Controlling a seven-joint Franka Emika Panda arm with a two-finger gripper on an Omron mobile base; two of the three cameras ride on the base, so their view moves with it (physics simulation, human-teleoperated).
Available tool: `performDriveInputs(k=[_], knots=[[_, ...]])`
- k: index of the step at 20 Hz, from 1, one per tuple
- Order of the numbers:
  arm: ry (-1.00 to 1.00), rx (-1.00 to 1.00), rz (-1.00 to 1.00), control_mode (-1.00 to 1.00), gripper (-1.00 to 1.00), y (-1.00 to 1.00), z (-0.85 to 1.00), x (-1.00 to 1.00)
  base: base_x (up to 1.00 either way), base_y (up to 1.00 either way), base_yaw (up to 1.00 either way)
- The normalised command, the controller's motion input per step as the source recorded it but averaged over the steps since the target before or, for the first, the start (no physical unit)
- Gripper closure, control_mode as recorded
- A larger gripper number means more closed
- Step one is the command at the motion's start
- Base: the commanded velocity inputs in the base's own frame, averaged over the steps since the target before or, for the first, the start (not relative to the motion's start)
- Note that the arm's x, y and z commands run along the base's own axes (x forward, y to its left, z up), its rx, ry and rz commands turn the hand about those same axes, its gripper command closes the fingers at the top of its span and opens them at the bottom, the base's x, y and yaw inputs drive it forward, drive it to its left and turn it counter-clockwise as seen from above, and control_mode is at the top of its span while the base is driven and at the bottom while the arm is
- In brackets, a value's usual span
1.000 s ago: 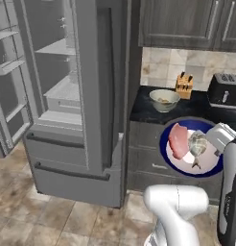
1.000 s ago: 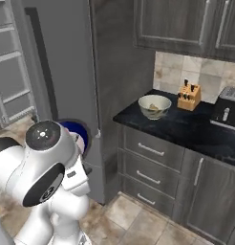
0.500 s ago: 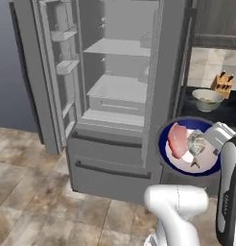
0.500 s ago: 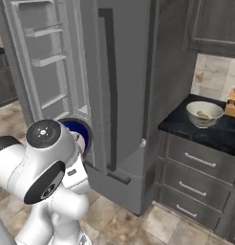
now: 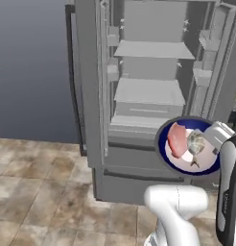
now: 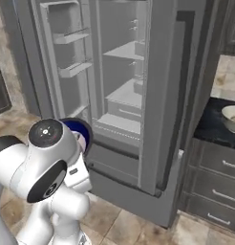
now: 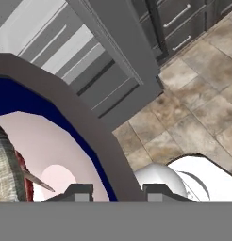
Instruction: Place the bowl with the potato and mushroom on the top shelf of the fridge. Place the bowl with the fish and steak on the second highest shelf of the fridge.
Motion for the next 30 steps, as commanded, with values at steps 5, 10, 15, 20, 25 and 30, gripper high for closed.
performDriveInputs(k=[5, 10, 15, 20, 25, 30], knots=[[0.0, 0.0, 0.0, 1.0, 1.0, 0.0, 0.0, 0.0, 0.81, 0.86, -0.46], [0.0, 0.0, 0.0, 1.0, 1.0, 0.0, 0.0, 0.0, 0.81, 0.35, -0.26], [0.0, 0.0, 0.0, 1.0, 1.0, 0.0, 0.0, 0.0, 0.53, -0.48, -0.17], [0.0, 0.0, 0.0, 1.0, 1.0, 0.0, 0.0, 0.0, 0.59, -0.02, -0.21], [0.0, 0.0, 0.0, 1.0, 1.0, 0.0, 0.0, 0.0, 0.73, 0.04, -0.24], [0.0, 0.0, 0.0, 1.0, 1.0, 0.0, 0.0, 0.0, 0.76, 0.1, -0.27]])
